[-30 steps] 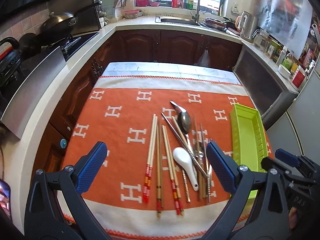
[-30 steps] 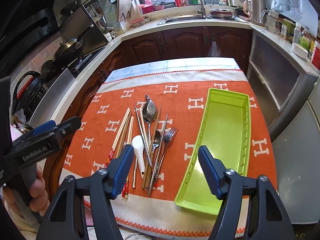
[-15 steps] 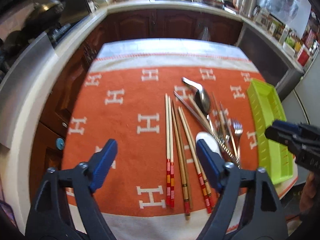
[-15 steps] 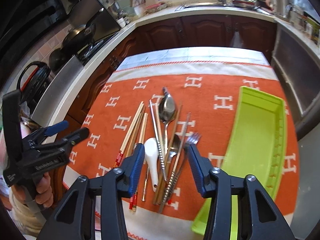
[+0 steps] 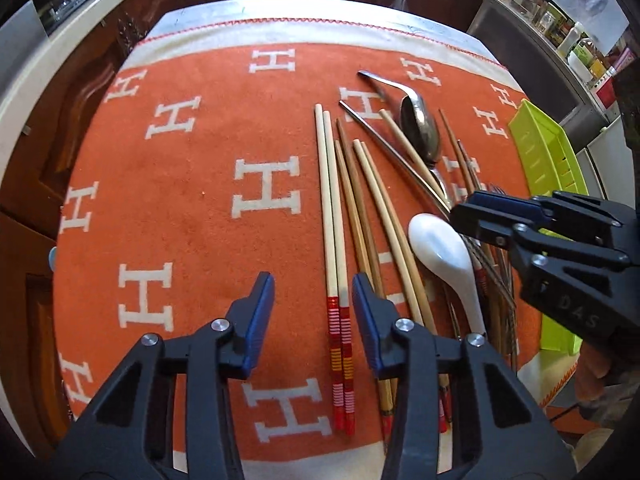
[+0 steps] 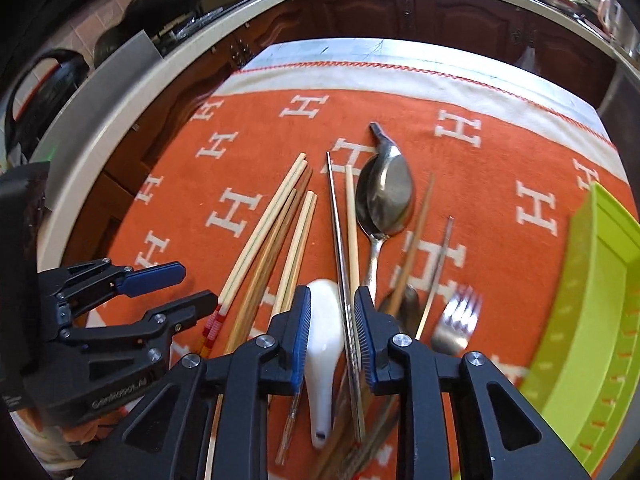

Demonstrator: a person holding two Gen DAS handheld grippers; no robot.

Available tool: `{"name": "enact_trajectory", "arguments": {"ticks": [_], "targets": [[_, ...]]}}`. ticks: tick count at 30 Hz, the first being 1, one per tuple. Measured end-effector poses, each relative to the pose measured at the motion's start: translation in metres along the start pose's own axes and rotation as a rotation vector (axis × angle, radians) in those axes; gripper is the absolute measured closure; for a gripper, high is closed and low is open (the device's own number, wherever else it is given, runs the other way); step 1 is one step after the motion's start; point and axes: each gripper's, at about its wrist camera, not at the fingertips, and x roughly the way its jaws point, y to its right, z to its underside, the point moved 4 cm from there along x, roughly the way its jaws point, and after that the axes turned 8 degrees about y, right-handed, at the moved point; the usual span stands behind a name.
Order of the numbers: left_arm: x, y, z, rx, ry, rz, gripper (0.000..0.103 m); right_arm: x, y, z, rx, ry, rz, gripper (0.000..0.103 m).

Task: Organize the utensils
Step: 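Grasp a red-banded chopstick with the left tool while the right tool grasps a metal chopstick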

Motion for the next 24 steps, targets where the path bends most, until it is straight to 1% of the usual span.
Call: {"name": "enact_trajectory", "arguments": {"ticks": [4, 6, 11, 15, 17, 21, 24], "targets": [[0.006, -0.009, 0.001, -0.009, -0.031, -0.002, 0.066, 0.018, -0.006, -0.005, -0.024, -0.020, 0.014, 0.090], [0.011, -0.011, 0.001, -0.013, -0.040, -0.003, 0.067, 0.026, -0.008, -0.005, -0.030, -0.036, 0.011, 0.092], [0.013, -0.011, -0.002, -0.011, -0.032, 0.007, 0.067, 0.027, -0.005, -0.004, -0.020, -0.043, -0.015, 0.092], [0.015, -0.008, -0.006, 0.004, -0.022, 0.003, 0.067, 0.032, 0.000, 0.000, -0.005, -0.081, -0.029, 0.092], [0.017, -0.009, -0.009, 0.006, -0.017, -0.003, 0.067, 0.034, 0.000, -0.002, -0.004, -0.073, -0.036, 0.092], [0.022, -0.013, -0.014, 0.008, -0.014, -0.028, 0.068, 0.039, -0.002, -0.003, -0.015, -0.069, -0.041, 0.092], [0.022, -0.009, -0.013, 0.067, 0.005, -0.074, 0.068, 0.042, -0.004, -0.005, -0.023, -0.068, -0.037, 0.096]]}}
